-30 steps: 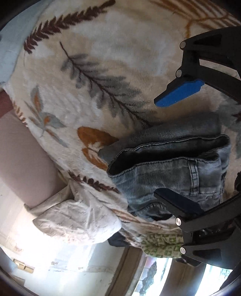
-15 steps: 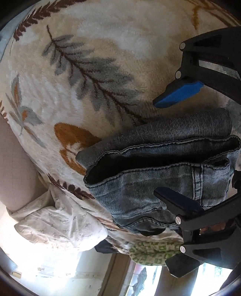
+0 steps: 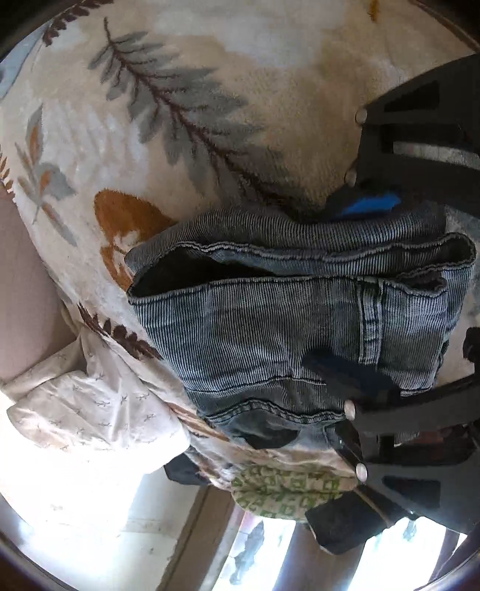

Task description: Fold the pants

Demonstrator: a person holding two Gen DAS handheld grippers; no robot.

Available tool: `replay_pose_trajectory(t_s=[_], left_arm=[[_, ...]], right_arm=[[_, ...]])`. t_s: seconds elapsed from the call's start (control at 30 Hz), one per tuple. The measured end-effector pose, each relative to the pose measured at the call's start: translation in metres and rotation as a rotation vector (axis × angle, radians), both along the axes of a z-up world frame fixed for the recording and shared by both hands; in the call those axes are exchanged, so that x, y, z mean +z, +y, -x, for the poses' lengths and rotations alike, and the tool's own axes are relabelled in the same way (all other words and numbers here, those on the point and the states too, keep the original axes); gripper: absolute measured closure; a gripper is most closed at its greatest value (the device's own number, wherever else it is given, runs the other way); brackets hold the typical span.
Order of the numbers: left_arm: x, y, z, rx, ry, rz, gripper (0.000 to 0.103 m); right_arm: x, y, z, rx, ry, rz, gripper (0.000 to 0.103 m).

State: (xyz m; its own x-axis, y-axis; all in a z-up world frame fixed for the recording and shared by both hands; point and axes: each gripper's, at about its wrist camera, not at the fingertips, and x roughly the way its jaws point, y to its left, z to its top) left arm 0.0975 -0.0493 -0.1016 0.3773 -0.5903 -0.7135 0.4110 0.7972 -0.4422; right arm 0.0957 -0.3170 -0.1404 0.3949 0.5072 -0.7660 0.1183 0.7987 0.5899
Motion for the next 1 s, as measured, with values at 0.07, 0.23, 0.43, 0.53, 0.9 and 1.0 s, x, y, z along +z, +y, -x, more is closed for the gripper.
replay_pose_trajectory(t_s=[0.07,0.23,0.43,0.53,0.9,1.0], left_arm=[[0.001,0.001,-0.001,0.004,-0.003,0.002,0.057],[0.008,0.004,-0.002,0.009,-0.022,0.002,0.062],[0.022,0.014,-0.005,0.044,-0.061,-0.013,0.063],[0.036,0.024,-0.008,0.076,-0.111,-0.02,0.063],[0.07,0.071,-0.027,0.229,-0.259,-0.053,0.063],[0.072,0.075,-0.031,0.253,-0.291,-0.083,0.063]], right_arm=[[0.004,0.002,0.002,-0.006,-0.012,0.014,0.062],[0.018,0.009,0.005,0.005,-0.076,0.039,0.07],[0.033,0.021,0.006,0.029,-0.157,0.049,0.074],[0.04,0.037,0.001,0.038,-0.194,0.054,0.074],[0.071,0.093,-0.025,0.063,-0.351,0.045,0.075],[0.074,0.105,-0.033,0.074,-0.378,0.059,0.075]])
